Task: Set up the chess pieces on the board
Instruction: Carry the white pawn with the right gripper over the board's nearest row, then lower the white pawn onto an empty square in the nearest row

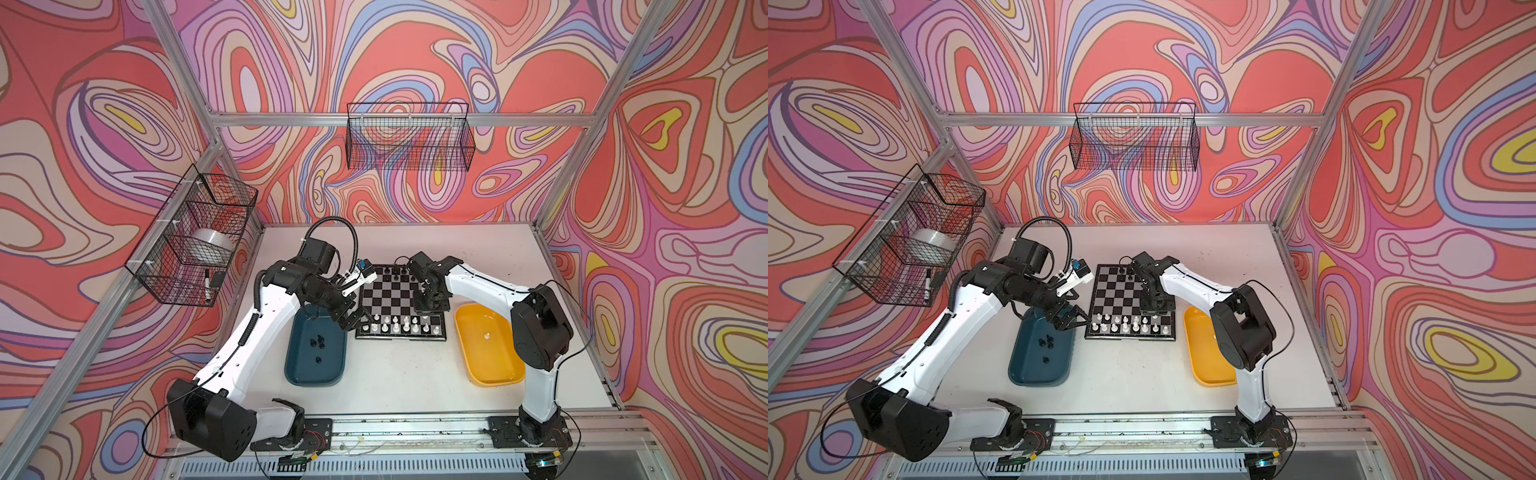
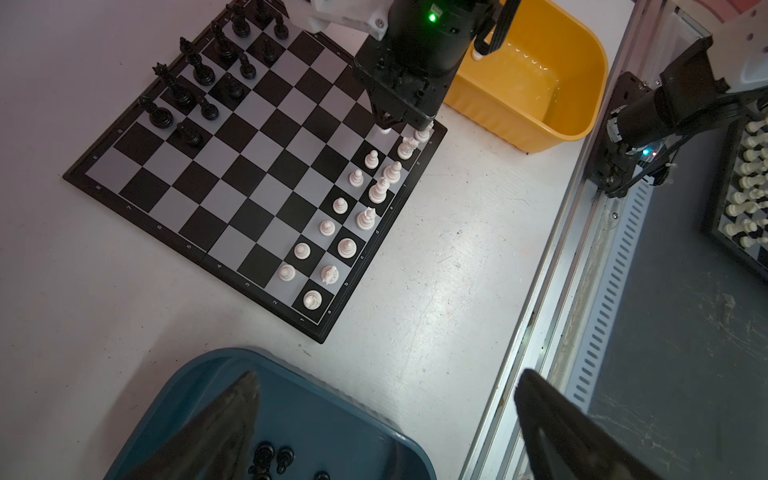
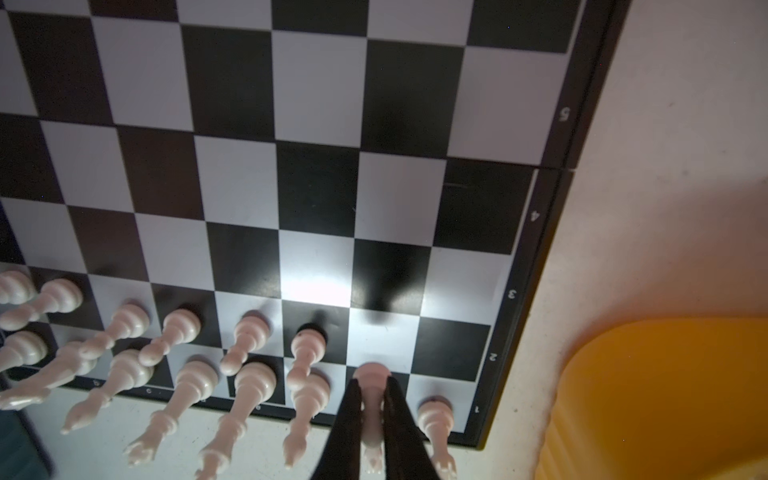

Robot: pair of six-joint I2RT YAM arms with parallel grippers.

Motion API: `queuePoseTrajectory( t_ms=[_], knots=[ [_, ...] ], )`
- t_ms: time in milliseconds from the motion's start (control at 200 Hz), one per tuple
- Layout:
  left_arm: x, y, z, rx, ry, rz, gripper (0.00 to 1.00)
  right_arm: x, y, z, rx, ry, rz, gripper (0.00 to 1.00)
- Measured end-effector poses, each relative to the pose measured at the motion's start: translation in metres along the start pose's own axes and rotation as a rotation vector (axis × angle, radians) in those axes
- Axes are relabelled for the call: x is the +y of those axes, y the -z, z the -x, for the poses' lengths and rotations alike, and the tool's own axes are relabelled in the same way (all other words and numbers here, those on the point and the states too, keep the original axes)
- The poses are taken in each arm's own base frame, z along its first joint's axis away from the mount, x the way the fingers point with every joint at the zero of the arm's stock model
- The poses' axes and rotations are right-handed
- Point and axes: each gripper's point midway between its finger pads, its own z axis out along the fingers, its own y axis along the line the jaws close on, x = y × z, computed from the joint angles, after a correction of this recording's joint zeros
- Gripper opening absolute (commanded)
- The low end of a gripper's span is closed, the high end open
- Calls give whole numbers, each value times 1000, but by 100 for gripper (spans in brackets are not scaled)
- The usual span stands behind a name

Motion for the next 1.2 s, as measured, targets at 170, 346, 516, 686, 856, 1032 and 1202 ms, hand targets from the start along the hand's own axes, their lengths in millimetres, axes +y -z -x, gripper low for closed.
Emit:
queuePoseTrajectory(
  t_ms=[170, 346, 516, 686, 856, 1032, 1202],
  knots=[
    [0, 0, -1, -3, 4, -3, 96, 0, -2, -1, 2, 1, 1, 11],
    [0, 0, -1, -3, 5, -3, 96, 0, -7, -3, 12, 1, -4, 11],
    [0, 0, -2, 0, 7, -5, 97, -2, -13, -6, 27, 1, -11, 11],
    [-1, 0, -1, -3, 7, -11, 96, -1, -13, -5, 22, 1, -5, 12],
    [-2, 0, -1, -6, 7, -15, 96, 0, -15, -4, 21, 2, -2, 12],
    [-2, 0, -1, -8, 7, -20, 97, -1, -18, -5, 29, 1, -6, 12],
    [-3, 0, 0, -9, 7, -21, 97, -1, -19, -5, 30, 1, -7, 13]
  ],
)
